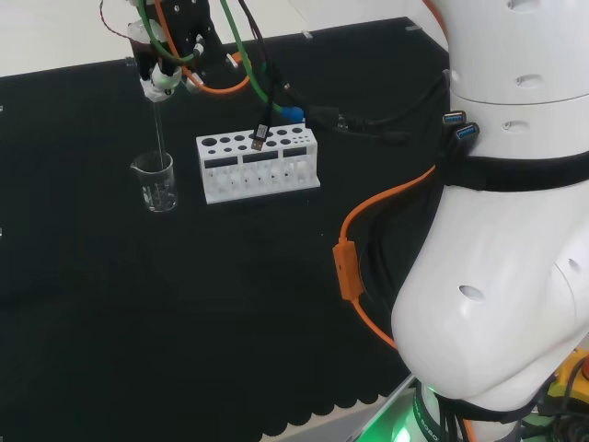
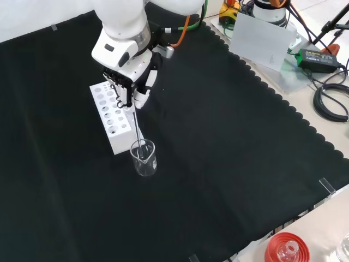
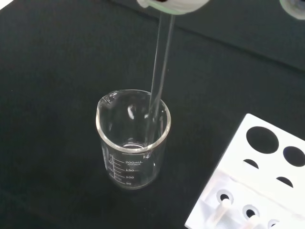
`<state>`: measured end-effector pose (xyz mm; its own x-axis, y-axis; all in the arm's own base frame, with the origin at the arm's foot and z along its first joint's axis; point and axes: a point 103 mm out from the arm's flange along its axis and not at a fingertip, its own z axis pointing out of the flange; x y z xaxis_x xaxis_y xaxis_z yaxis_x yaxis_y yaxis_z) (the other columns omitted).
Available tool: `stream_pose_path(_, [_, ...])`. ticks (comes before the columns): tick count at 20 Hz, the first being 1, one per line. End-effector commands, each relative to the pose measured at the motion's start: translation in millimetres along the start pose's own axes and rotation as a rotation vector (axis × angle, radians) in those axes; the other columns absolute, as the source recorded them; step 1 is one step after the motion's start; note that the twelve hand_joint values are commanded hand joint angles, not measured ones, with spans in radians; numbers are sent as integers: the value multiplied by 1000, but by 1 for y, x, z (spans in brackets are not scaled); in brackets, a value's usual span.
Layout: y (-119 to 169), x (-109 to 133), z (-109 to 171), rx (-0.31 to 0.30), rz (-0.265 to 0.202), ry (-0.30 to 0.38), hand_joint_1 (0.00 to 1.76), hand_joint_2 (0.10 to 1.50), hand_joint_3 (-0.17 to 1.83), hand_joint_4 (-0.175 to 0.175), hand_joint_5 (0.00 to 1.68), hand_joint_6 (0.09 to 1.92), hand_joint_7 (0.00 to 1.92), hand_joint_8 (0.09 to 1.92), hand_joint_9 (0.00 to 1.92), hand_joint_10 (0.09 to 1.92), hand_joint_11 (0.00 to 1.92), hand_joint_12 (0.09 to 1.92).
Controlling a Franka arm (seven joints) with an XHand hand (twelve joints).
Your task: Put the glass rod back on the white test tube rack.
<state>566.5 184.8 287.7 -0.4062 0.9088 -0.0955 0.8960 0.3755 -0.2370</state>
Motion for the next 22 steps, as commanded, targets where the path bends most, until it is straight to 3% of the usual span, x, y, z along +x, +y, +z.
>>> stream_pose_path(1, [0,1,1,8,-1,0,1327,1043,-175,-175,1344,152,1479,405,1908,96,1667,616])
stream_pose_path(22, [-7,-4,-1,-19,6,28,1323,1026,-175,-175,1419,236,1463,247,1912,91,1672,613])
